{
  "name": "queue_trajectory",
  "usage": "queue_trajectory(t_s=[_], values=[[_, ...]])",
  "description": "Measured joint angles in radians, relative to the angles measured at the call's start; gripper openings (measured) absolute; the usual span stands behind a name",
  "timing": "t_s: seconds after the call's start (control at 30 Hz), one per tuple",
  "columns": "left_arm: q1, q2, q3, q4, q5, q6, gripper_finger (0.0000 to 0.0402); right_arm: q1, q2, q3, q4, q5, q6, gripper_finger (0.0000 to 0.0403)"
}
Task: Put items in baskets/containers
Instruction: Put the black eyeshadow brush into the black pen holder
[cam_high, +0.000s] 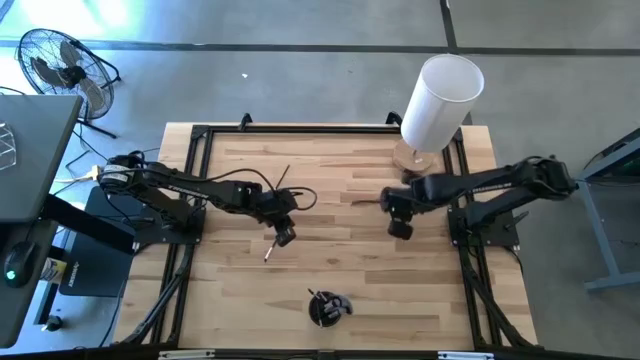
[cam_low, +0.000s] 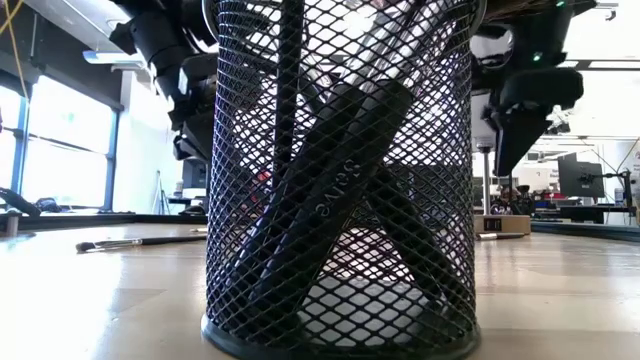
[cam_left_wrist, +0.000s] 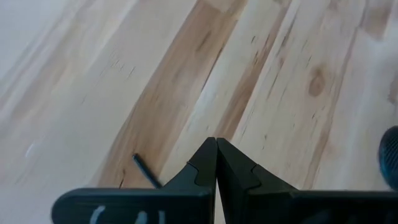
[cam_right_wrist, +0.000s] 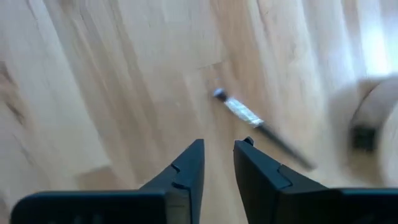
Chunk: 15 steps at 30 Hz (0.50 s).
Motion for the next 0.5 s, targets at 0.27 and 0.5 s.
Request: queue_trajectory(t_s=[0.27, 0.5], values=[[0.000, 0.000, 0.000, 0.075, 0.025, -0.003, 0.0000, -0.196, 0.002, -0.075, 0.141, -0.144, -0.499, 0.0074], [0.000, 0.000, 0.000, 0.095, 0.021, -0.003, 0.0000, -0.231, 0.033, -0.149, 0.271, -0.230, -0.784, 0.0107]])
